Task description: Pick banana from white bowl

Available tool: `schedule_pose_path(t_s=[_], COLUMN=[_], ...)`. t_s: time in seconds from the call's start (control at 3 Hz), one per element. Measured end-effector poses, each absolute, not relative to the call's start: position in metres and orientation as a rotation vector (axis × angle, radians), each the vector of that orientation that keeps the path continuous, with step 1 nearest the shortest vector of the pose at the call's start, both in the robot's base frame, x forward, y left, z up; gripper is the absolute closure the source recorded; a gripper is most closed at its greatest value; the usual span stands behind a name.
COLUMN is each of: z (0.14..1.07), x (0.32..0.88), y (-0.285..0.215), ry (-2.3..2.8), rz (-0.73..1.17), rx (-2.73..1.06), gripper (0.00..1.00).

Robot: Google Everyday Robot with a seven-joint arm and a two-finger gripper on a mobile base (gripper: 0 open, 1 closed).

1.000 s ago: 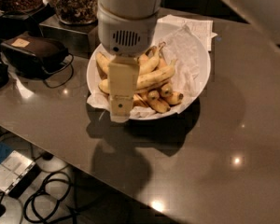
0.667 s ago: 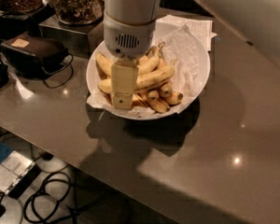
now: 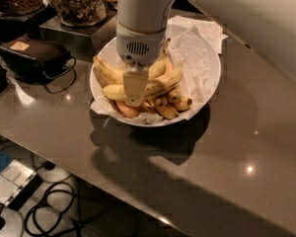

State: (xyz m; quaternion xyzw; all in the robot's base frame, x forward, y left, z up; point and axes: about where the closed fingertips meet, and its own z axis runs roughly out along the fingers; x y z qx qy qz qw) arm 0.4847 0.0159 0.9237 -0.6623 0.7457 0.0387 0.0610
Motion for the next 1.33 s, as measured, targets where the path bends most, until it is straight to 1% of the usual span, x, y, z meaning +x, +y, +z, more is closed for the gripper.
schedule_pose_path(t_s=[0.33,0.67,1.0,1.33], z=[0.9078,0.9105,0.9086,0.9073], x=[0.4869,0.4869,0.4872,0.4813], y=[0.0138,0.0138,0.0137,0.0104], ry=[2.289,2.289,2.291,2.25], rz=[0.146,0.146,0.15,0.161], rx=[-1.999,-1.999,-2.001,-1.998], gripper=[0.72,0.79,0.95,1.0])
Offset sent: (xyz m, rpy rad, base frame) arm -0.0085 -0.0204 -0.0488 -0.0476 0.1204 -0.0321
